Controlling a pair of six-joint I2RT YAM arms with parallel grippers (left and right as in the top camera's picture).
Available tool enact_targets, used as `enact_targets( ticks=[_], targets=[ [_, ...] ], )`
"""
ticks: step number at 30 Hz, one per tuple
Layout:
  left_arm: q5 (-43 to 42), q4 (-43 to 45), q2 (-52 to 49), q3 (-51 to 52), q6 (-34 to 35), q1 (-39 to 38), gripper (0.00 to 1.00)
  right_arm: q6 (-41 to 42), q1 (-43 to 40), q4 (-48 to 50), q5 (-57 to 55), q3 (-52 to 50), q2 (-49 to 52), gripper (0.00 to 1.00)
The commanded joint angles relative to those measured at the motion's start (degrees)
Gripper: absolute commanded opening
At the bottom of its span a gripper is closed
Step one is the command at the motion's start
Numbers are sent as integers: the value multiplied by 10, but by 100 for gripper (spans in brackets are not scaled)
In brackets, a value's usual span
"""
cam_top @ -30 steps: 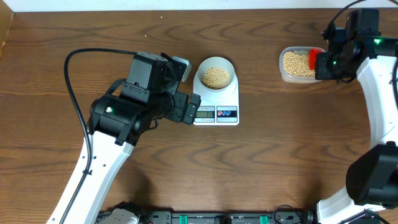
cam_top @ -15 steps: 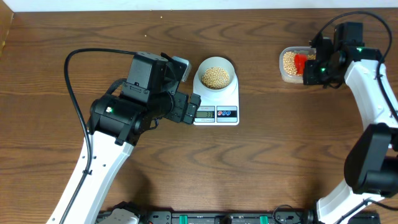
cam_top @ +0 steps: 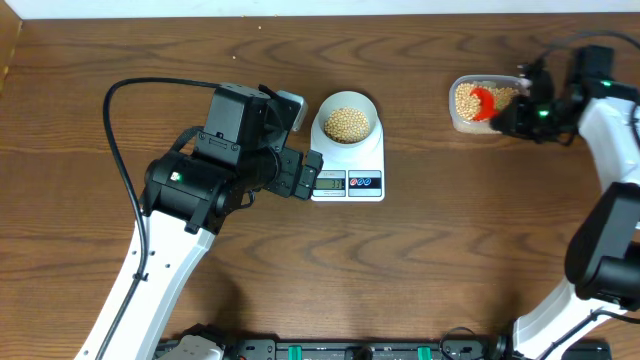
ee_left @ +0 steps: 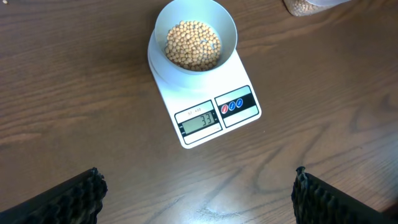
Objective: Scoop item into bowl and weigh 50g on scale
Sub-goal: 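Scoop more soybeans from the tub with the right gripper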
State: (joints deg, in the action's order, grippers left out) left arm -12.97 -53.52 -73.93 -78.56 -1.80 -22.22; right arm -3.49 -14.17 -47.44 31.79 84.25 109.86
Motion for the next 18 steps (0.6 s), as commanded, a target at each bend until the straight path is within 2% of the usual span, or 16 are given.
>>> enact_targets(
  ticks=[1,10,18],
  targets=[
    [5,0,-4,-3,-10,2,98,12,-42,-1,111,-4,4,1],
    [5,0,-4,-3,-10,2,98,4,-103,-1,205,-4,4,1],
    [5,0,-4,-3,-10,2,98,-9,-124,-1,269,-3,4,1]
  ],
)
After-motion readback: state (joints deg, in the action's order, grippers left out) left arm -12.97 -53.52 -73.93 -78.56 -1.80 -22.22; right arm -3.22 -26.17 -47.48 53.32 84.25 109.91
